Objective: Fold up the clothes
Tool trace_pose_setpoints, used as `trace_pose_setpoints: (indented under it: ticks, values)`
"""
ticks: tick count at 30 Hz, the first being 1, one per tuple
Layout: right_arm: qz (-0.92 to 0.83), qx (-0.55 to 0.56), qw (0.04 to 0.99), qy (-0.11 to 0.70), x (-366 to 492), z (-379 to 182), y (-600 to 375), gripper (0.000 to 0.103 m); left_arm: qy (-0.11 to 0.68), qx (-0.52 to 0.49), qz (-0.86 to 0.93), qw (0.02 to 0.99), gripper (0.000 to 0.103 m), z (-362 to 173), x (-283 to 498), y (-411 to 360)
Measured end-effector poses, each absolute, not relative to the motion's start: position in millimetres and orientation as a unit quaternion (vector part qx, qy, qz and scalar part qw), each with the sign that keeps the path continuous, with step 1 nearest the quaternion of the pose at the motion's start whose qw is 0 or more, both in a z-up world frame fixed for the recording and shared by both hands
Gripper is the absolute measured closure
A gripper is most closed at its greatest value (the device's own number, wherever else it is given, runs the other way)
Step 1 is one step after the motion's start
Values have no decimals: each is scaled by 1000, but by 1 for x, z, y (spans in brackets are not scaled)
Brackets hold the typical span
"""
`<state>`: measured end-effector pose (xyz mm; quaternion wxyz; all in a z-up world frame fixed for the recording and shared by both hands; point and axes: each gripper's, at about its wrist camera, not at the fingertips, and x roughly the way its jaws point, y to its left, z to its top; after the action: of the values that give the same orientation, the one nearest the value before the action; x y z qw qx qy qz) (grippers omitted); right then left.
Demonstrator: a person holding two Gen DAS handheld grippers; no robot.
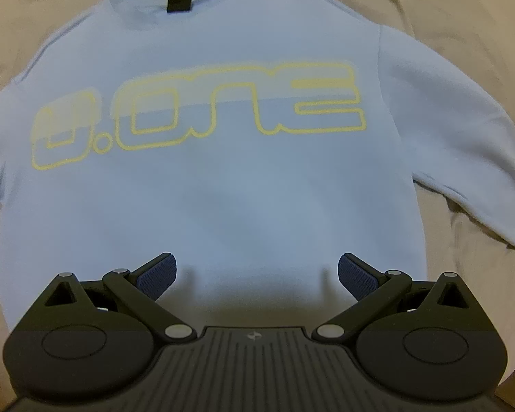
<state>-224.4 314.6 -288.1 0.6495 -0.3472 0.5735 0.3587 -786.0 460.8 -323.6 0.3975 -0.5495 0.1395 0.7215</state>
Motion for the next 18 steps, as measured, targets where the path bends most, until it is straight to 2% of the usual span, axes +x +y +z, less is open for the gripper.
trace_pose_setpoints:
  ticks: [1,2,3,7,13,14,16,17,18]
  values:
    - [360,-349,647,574,-224,-290,315,0,127,-553,719,401,54,-324,-789,464]
    - [362,-351,646,574,-223,-291,315,0,123,-557,713,407,80,-323,-789,469]
    - [364,-352,644,573,-222,-291,315,0,123,-561,707,411,93,-322,-788,475]
    - [368,-345,647,573,-213,-289,309,0,145,-493,700,496,93,-272,-744,484]
    - [349,-314,662,584,-181,-284,283,0,168,-347,563,731,92,-164,-581,450]
    - [345,-307,665,587,-174,-282,277,0,175,-335,528,761,91,-159,-552,438]
    - [337,-291,673,591,-159,-278,264,0,200,-328,457,802,81,-160,-497,414]
    - [333,-284,676,592,-152,-276,259,0,218,-335,421,814,72,-167,-470,403]
    - [329,-278,680,593,-145,-274,253,0,237,-341,384,825,71,-173,-444,391]
